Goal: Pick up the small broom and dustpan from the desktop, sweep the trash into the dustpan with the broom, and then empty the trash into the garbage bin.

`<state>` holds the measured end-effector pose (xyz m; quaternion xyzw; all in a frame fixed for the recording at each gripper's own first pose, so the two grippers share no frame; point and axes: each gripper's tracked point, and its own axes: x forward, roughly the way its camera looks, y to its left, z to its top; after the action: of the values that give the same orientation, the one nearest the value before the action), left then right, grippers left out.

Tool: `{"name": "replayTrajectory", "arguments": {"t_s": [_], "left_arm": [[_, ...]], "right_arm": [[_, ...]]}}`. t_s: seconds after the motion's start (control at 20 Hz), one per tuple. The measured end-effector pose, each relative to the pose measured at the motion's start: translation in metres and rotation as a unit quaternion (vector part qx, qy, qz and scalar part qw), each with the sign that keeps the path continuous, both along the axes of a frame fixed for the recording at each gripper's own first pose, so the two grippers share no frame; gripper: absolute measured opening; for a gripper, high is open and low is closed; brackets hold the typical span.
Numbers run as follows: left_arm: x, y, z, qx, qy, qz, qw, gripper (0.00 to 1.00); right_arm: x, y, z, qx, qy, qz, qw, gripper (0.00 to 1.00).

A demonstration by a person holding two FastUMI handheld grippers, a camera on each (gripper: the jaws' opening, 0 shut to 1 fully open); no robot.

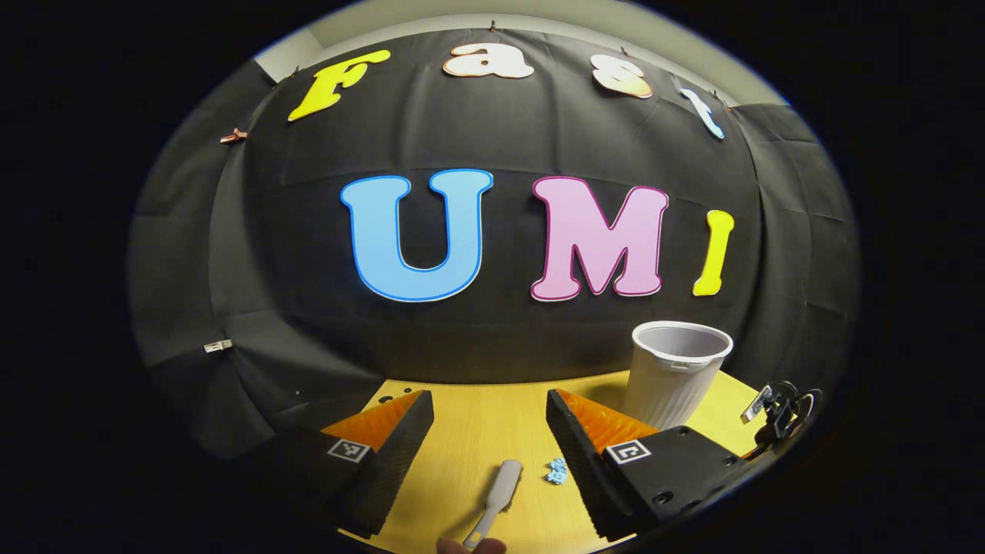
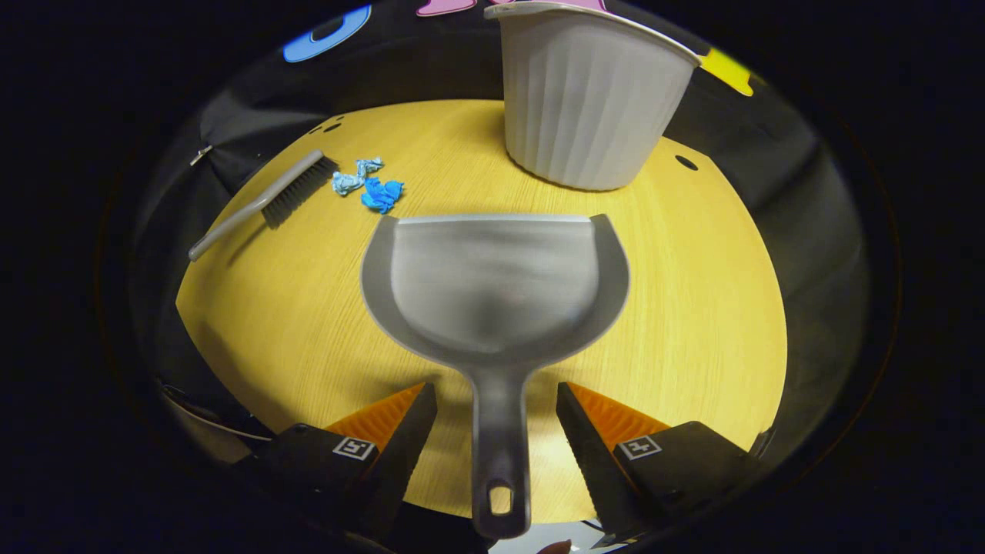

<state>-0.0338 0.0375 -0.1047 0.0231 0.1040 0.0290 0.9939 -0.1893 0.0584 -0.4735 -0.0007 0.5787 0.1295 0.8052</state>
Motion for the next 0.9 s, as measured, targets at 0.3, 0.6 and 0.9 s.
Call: {"name": "replayTrajectory", "arguments": {"t_s": [0.3,0.6,0.9], "left_arm": [[0.001,0.012,-0.013,-0.001,0.014,0.018,1.000,0.95],[0.003,0.013,-0.022,-0.002,0.022,0.028,0.999,0.95],[-0.005,0.010,-0.048,0.016,0.050,0.031,0.998,0.96]], "right_arm": [[0.012,0.004,-0.016,0.006,0.027,-0.007,1.000,0.98],[0.017,0.001,-0.017,-0.001,0.043,-0.010,0.999,0.81],[0.019,0.001,-0.016,0.017,-0.004,0.000,1.000,0.39]]}}
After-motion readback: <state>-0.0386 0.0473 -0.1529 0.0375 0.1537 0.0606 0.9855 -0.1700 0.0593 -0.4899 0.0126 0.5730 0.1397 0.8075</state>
